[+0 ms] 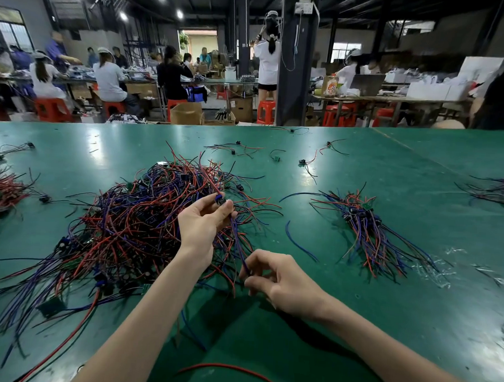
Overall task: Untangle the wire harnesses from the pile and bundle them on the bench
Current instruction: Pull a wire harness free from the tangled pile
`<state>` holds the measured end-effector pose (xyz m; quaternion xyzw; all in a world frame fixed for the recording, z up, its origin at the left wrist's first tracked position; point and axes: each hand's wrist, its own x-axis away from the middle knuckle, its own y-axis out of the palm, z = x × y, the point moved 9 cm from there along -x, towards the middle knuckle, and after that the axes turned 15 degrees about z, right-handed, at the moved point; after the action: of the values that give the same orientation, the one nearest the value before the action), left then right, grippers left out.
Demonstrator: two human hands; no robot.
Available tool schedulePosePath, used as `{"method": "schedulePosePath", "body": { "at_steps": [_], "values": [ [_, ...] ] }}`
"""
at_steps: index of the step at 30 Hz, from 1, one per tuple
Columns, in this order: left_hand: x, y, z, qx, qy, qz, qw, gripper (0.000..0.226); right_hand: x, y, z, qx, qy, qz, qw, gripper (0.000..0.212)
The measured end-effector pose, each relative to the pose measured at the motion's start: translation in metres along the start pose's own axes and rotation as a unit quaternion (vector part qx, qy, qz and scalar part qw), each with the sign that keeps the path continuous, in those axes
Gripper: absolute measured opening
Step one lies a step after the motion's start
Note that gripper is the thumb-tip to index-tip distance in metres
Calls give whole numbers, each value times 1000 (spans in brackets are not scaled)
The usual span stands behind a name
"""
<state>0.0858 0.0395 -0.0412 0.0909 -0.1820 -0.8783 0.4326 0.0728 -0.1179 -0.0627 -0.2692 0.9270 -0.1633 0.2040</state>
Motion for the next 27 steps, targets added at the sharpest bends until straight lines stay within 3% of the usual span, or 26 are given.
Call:
{"method": "schedulePosePath", "body": {
  "at_steps": [2, 4, 7, 10, 13, 15, 17, 20, 27],
  "values": [
    [-1, -1, -1, 3, -4, 5, 1000, 39, 2, 6, 13, -116, 117, -17, 986, 14],
    [-1, -1, -1, -6, 1, 4, 1000, 38, 7, 15, 24, -212, 230, -48, 949, 12],
    [4, 3, 0, -41, 23, -10, 999, 37, 14, 20, 32, -261, 329, -90, 903, 15],
    [4, 3, -2, -44, 25, -11, 999, 36, 13, 18, 28, -234, 294, -99, 922, 13],
    [1, 1, -3, -31, 9, -5, 999, 37, 6, 12, 13, -106, 137, -61, 983, 17],
    [2, 0, -4, -25, 3, -4, 1000, 36, 4, 12, 5, -57, 79, -47, 994, 20],
    [2, 1, -4, -21, 1, -8, 1000, 30, 8, 16, 5, -146, 127, -66, 979, 17],
    [4, 4, -3, -15, 3, -10, 1000, 26, 15, 19, 9, -293, 232, -100, 922, 14],
    [5, 2, -2, -21, 0, -7, 1000, 29, 16, 19, 4, -267, 212, -131, 931, 14]
  ]
}}
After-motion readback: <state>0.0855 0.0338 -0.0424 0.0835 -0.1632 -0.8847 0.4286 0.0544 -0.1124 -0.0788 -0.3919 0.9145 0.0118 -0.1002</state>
